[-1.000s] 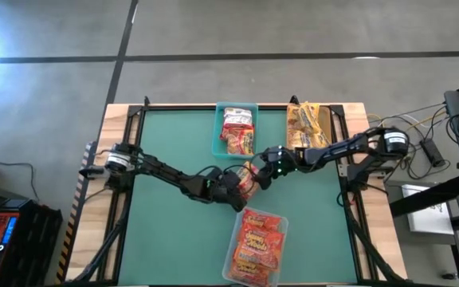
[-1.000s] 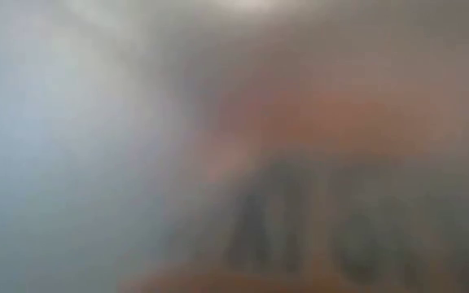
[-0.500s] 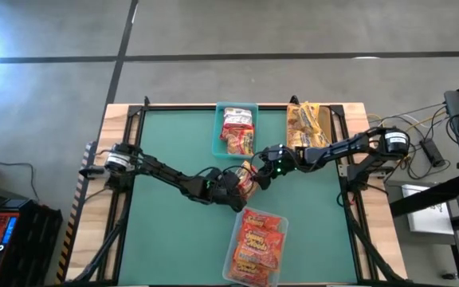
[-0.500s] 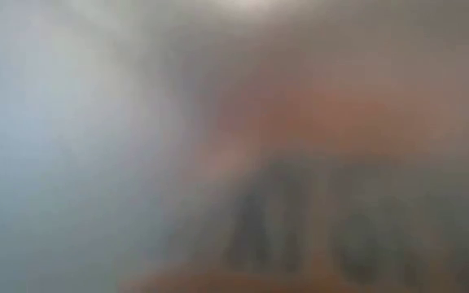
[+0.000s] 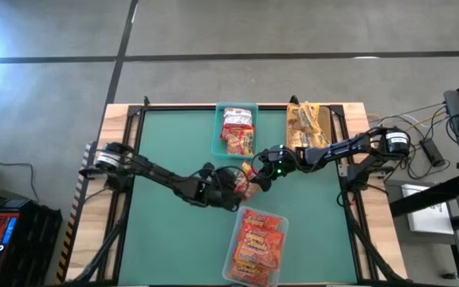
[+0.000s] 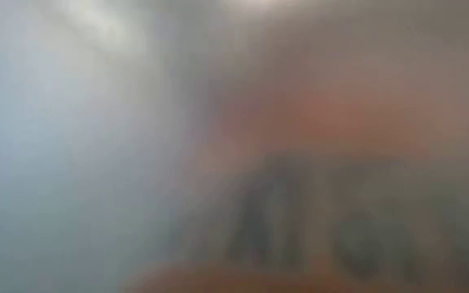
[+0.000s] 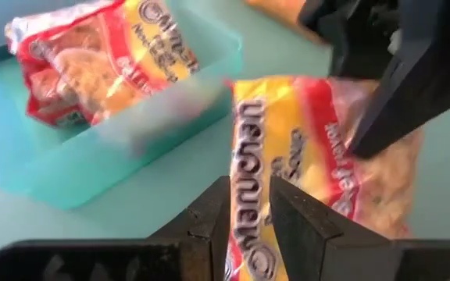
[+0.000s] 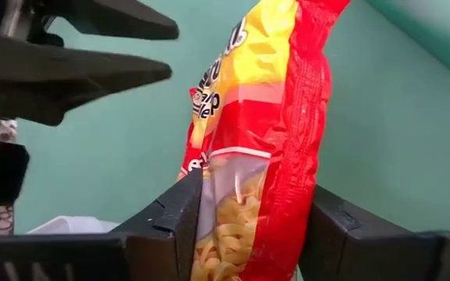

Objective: Sort Maruchan noodles
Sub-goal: Put the red noodle pack into the transparent green bin

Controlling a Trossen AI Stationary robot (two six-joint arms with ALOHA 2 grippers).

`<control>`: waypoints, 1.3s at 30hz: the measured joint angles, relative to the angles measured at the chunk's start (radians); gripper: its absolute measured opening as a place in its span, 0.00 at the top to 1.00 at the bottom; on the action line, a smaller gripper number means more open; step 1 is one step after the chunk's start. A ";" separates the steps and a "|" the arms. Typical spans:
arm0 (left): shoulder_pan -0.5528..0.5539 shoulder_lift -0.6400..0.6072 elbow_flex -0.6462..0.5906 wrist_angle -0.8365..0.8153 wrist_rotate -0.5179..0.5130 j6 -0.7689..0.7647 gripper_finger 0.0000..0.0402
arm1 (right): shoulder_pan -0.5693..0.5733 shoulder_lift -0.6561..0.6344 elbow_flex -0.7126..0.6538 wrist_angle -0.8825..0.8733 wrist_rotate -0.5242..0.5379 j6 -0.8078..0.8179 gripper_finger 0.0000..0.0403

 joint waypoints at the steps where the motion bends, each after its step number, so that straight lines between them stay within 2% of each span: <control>1: -0.001 -0.006 0.000 -0.018 -0.003 -0.012 0.81 | 0.000 -0.001 0.000 0.000 -0.003 0.000 0.65; 10: -0.001 -0.026 0.000 -0.063 -0.035 -0.045 0.81 | -0.005 -0.025 -0.002 -0.013 -0.020 -0.010 0.68; 14: -0.001 -0.039 0.001 -0.102 -0.035 -0.107 0.81 | -0.013 -0.063 -0.003 -0.020 -0.013 -0.022 0.69; 17: -0.001 -0.069 0.001 -0.164 -0.073 -0.147 0.81 | -0.028 -0.098 -0.003 -0.017 -0.009 -0.037 0.69; 26: -0.002 -0.179 0.002 -0.330 -0.186 -0.222 0.81 | -0.125 -0.193 -0.003 0.002 0.045 -0.106 0.69; 31: -0.002 -0.201 0.003 -0.345 -0.221 -0.222 0.81 | -0.195 -0.211 0.000 0.113 0.050 -0.152 0.69; 36: -0.002 -0.201 0.003 -0.347 -0.239 -0.222 0.81 | -0.250 -0.178 0.025 0.160 0.184 -0.240 0.69; 39: -0.002 -0.201 0.003 -0.347 -0.239 -0.222 0.81 | -0.272 -0.137 0.043 0.156 0.204 -0.270 0.69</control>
